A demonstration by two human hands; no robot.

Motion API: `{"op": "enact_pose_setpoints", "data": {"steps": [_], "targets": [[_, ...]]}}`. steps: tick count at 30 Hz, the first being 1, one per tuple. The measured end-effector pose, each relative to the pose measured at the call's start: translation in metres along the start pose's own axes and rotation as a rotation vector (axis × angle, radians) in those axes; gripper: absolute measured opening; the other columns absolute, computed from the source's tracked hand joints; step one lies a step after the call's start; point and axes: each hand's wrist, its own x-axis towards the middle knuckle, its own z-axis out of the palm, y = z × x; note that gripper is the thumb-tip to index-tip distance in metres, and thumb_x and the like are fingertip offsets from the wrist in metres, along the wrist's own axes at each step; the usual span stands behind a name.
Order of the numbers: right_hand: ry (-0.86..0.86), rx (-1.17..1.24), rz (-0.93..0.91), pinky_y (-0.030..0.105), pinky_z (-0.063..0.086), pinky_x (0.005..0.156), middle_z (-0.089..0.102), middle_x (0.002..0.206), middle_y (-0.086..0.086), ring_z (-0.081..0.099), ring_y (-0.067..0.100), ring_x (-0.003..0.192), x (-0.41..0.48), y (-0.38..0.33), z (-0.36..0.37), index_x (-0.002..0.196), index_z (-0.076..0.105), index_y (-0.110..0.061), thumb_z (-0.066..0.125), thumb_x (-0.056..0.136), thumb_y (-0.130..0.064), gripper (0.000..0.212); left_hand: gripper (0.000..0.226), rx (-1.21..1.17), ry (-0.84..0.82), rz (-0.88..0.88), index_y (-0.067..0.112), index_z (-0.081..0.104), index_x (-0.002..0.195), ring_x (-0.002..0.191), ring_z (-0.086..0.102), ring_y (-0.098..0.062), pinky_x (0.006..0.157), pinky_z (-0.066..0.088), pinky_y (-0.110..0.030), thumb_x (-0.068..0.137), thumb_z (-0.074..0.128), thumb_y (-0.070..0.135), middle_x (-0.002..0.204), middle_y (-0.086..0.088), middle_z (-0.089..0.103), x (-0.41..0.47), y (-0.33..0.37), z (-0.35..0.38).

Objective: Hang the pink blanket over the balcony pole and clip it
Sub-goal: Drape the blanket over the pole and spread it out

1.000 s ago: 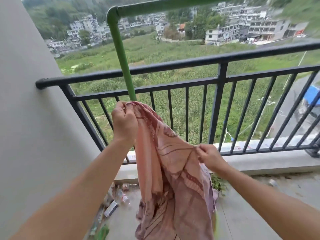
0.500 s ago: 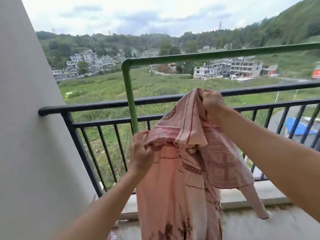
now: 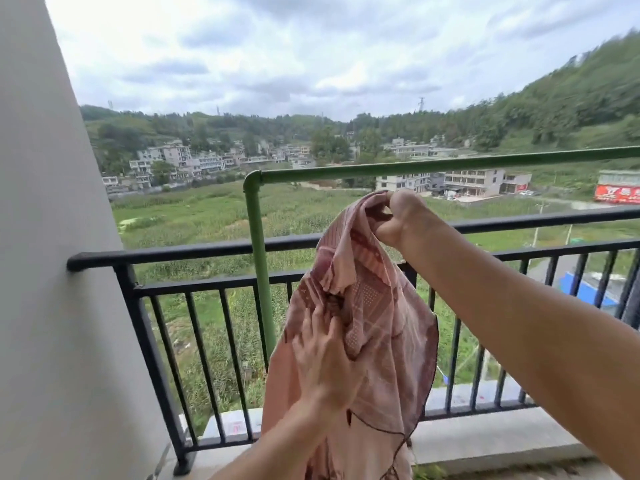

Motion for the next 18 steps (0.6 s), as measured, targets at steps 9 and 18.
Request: {"op": "enact_pose_setpoints", "data": {"steps": [9,18], "targets": [[0.087,-0.740,-0.459,0.049,0.058,0.076,0.067,0.097,0.023,0.065,0.034,0.085,0.013,-0.015,-0.061,0.079,0.063,-0.010,0.050,0.098,-0.025,0.027,0.015,-0.033,0.096,0.288,0.012,0.054,0.080,0.057,0.056,-0.013,0.048,0.037,-0.018,0.091,0.054,0.002,0.066,0.001,0.059,0.122,-0.019,-0.129],[-0.457,-1.032,-0.730,0.034,0.046,0.089,0.044,0.132,-0.010,0.050,0.007,0.113,-0.030,0.042,-0.035,0.144,0.030,-0.031,0.059,0.074,-0.066,0.084,0.018,0.080,0.261,0.497,0.004,0.061,0.100,0.079,0.059,-0.019,0.069,0.039,-0.022,0.087,0.053,-0.004,0.088,-0.009,0.067,0.202,0.033,-0.177]]}}
